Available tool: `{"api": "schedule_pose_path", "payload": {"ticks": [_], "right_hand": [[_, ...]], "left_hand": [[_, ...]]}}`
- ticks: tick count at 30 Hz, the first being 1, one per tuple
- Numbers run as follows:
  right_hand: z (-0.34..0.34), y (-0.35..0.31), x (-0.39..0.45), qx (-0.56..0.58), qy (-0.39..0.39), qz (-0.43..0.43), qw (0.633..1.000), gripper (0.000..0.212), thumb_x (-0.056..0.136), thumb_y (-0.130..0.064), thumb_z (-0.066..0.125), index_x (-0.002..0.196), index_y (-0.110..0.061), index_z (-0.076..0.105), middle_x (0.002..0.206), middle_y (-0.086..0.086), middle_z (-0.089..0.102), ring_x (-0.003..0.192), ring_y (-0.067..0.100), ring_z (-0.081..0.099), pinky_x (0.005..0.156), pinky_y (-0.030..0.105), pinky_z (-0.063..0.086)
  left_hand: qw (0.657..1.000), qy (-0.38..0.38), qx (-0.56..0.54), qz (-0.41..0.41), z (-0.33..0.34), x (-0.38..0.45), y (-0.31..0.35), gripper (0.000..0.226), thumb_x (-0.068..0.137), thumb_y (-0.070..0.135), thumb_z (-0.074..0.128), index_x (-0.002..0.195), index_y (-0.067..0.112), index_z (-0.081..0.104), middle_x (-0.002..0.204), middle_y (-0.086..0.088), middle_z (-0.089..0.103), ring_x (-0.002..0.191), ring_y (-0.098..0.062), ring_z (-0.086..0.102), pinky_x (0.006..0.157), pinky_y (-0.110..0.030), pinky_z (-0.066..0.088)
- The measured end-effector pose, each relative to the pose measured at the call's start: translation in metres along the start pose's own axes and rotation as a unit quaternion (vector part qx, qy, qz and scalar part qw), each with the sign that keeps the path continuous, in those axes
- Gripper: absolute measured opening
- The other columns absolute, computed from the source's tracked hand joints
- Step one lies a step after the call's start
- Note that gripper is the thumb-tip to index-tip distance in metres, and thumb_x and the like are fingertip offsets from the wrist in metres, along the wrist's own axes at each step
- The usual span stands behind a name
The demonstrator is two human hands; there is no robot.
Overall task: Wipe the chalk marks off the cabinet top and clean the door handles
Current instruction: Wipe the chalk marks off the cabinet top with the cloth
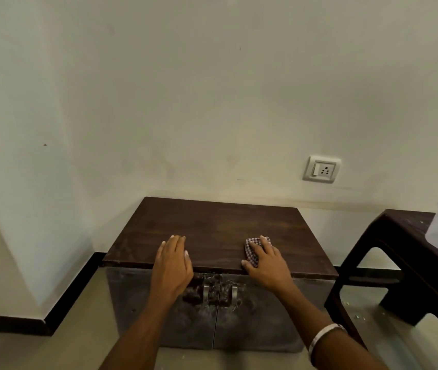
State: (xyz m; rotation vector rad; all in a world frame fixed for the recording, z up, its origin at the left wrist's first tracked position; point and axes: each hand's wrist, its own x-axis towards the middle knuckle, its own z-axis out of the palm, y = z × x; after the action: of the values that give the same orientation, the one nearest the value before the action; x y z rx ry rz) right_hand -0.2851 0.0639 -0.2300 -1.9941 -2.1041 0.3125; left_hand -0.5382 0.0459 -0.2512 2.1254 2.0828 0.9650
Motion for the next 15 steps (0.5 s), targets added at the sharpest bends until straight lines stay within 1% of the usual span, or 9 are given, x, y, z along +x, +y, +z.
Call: {"api": "schedule_pose_path", "payload": {"ticks": [3, 5, 6, 8, 10, 11, 15], "right_hand": [[0.012, -0.042, -0.002, 0.002, -0.032, -0.046, 0.998, 0.085, 0.087, -0.069, 0.046, 0.155, -0.03, 0.015, 0.164, -0.002, -0.001, 0.15, 0.027, 0.005, 0.121, 0.046, 0.015], [0.023, -0.072, -0.003, -0.002, -0.056, -0.079, 0.995, 0.094, 0.081, -0.07, 0.055, 0.155, -0.032, 0.011, 0.164, -0.003, -0.004, 0.15, 0.026, 0.002, 0.121, 0.047, 0.013], [0.028, -0.086, -0.004, -0.008, -0.064, -0.098, 0.993, 0.098, 0.079, -0.067, 0.061, 0.155, -0.033, 0.01, 0.164, -0.003, -0.005, 0.15, 0.027, 0.001, 0.121, 0.047, 0.013], [0.04, -0.114, -0.008, -0.019, -0.065, -0.143, 0.987, 0.1, 0.078, -0.049, 0.072, 0.155, -0.032, 0.009, 0.164, -0.002, -0.004, 0.15, 0.027, 0.002, 0.121, 0.047, 0.014], [0.051, -0.14, -0.013, -0.022, -0.047, -0.181, 0.982, 0.095, 0.081, -0.03, 0.073, 0.154, -0.031, 0.013, 0.164, 0.0, 0.001, 0.149, 0.027, 0.005, 0.122, 0.046, 0.015], [0.055, -0.152, -0.016, -0.014, -0.036, -0.198, 0.98, 0.09, 0.083, -0.025, 0.072, 0.153, -0.03, 0.017, 0.164, 0.001, 0.004, 0.149, 0.027, 0.007, 0.121, 0.045, 0.016], [0.066, -0.194, -0.029, 0.038, -0.017, -0.286, 0.957, 0.074, 0.083, -0.017, 0.069, 0.148, -0.024, 0.035, 0.16, 0.002, 0.022, 0.142, 0.029, 0.027, 0.116, 0.044, 0.03]], "left_hand": [[1.0, 0.009, 0.008, -0.006, -0.01, -0.003, -0.011, 0.052, 0.093, 0.028, 0.03, 0.135, 0.004, 0.049, 0.138, -0.013, 0.052, 0.133, -0.025, 0.043, 0.116, -0.037, 0.021], [1.0, 0.017, 0.019, -0.015, -0.019, -0.005, -0.021, 0.049, 0.093, 0.026, 0.032, 0.134, 0.004, 0.05, 0.137, -0.013, 0.052, 0.132, -0.025, 0.044, 0.116, -0.038, 0.022], [0.999, 0.024, 0.023, -0.021, -0.022, -0.006, -0.026, 0.049, 0.092, 0.025, 0.033, 0.133, 0.003, 0.051, 0.136, -0.014, 0.053, 0.13, -0.026, 0.046, 0.115, -0.039, 0.024], [0.998, 0.036, 0.032, -0.031, -0.03, -0.009, -0.038, 0.049, 0.089, 0.024, 0.035, 0.129, 0.002, 0.055, 0.131, -0.016, 0.057, 0.125, -0.029, 0.051, 0.113, -0.041, 0.029], [0.997, 0.046, 0.04, -0.04, -0.037, -0.011, -0.049, 0.048, 0.087, 0.023, 0.037, 0.125, 0.0, 0.057, 0.127, -0.018, 0.06, 0.122, -0.032, 0.053, 0.11, -0.044, 0.034], [0.997, 0.047, 0.044, -0.044, -0.041, -0.012, -0.053, 0.048, 0.087, 0.023, 0.038, 0.125, 0.0, 0.057, 0.126, -0.019, 0.06, 0.122, -0.032, 0.054, 0.109, -0.045, 0.035], [0.996, 0.049, 0.051, -0.059, -0.062, -0.017, -0.069, 0.051, 0.088, 0.026, 0.033, 0.127, 0.001, 0.056, 0.128, -0.019, 0.059, 0.122, -0.034, 0.053, 0.107, -0.046, 0.038]]}}
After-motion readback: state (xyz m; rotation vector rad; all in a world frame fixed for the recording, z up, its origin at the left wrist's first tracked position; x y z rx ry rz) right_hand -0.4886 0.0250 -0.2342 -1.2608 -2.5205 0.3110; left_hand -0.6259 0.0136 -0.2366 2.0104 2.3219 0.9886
